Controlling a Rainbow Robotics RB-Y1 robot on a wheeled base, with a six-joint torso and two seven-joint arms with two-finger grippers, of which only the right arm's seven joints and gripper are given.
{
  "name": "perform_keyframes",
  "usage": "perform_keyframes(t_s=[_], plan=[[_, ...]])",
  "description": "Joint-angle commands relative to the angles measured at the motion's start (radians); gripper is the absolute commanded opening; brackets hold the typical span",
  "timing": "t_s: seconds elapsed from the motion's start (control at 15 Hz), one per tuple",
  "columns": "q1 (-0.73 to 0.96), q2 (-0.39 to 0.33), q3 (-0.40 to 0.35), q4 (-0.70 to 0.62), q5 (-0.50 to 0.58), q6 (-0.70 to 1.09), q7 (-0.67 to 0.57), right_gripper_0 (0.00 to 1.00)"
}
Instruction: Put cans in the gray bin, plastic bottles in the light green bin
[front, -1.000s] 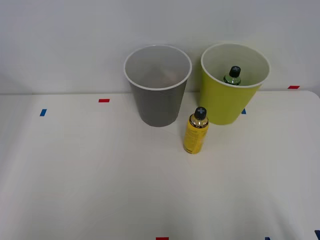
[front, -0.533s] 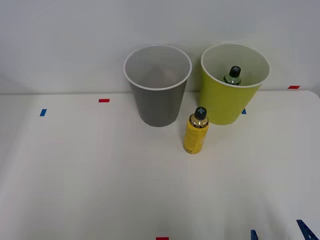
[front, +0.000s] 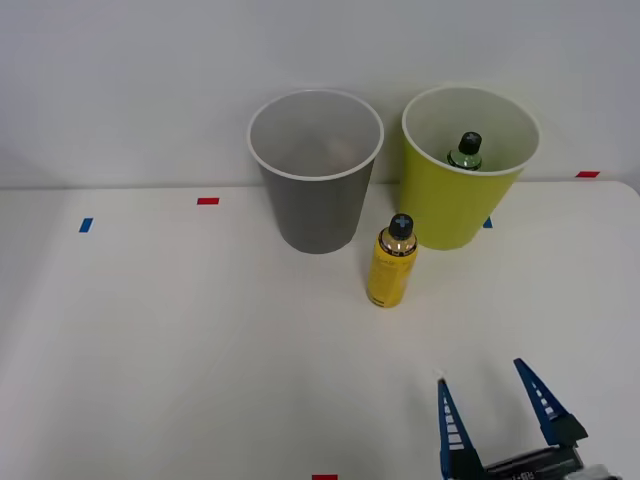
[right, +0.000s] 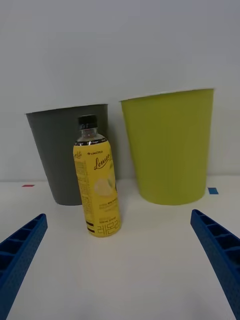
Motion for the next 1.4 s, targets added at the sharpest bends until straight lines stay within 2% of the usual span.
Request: perform_keyframes(t_s=[0.07, 0.33, 0.67, 0.93, 1.13, 1.4], plan=[[-0.082, 0.017, 0.024, -0.001, -0.02, 0.078, 0.012, 1.0], [-0.2, 0.04, 0.03, 0.0, -0.04, 0.219, 0.023, 1.0], [-0.318, 0.103, 0.029, 0.0, -0.054, 0.386, 0.05, 1.0], [-0.379, 0.129, 0.022, -0.001, -0.044, 0.478, 0.084, 1.0], [-0.424, 0.175, 0.013, 0.008, -0.037, 0.553, 0.123, 1.0], [-0.52, 0.221, -0.007, 0.154, -0.043, 0.5, 0.159, 1.0]])
